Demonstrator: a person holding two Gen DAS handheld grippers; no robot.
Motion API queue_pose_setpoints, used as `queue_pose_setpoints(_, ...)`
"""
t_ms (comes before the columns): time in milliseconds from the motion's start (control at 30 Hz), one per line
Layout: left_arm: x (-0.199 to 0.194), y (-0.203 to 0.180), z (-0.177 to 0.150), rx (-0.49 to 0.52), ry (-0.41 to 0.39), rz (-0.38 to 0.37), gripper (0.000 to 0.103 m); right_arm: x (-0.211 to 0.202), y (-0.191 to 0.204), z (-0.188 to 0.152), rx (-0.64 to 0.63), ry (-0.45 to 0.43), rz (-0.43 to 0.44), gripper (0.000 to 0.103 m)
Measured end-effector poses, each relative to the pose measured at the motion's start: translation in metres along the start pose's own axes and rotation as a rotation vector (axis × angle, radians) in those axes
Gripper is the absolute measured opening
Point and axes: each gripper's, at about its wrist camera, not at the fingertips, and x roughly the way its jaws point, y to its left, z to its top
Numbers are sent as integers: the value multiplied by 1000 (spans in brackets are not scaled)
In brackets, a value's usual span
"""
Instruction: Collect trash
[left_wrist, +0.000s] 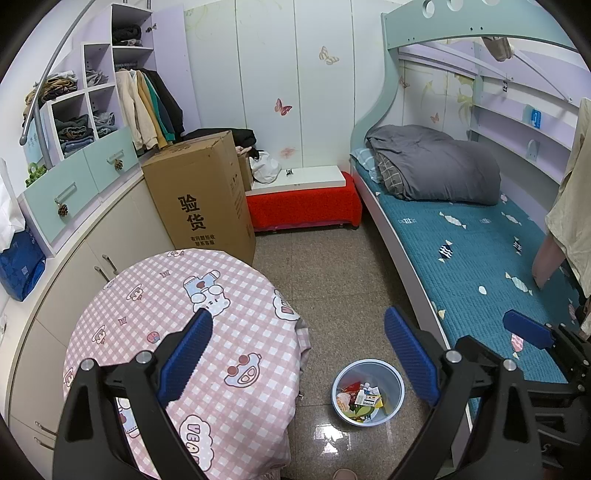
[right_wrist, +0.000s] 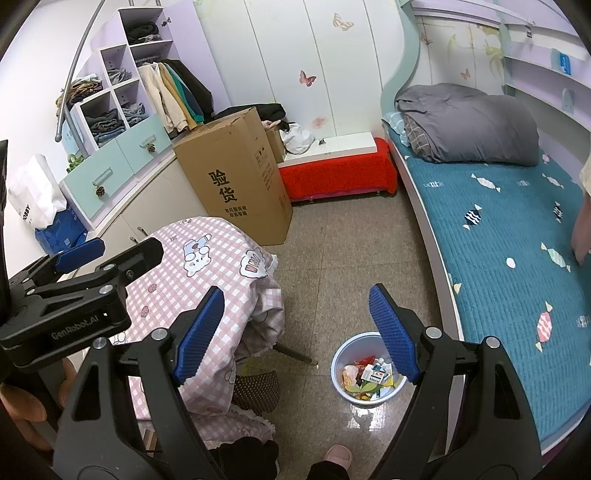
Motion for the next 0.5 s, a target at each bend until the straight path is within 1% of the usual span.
queue_pose_setpoints(500, 2, -1, -2, 4, 2, 0, 92, 0, -2, -1, 7, 5, -2, 80)
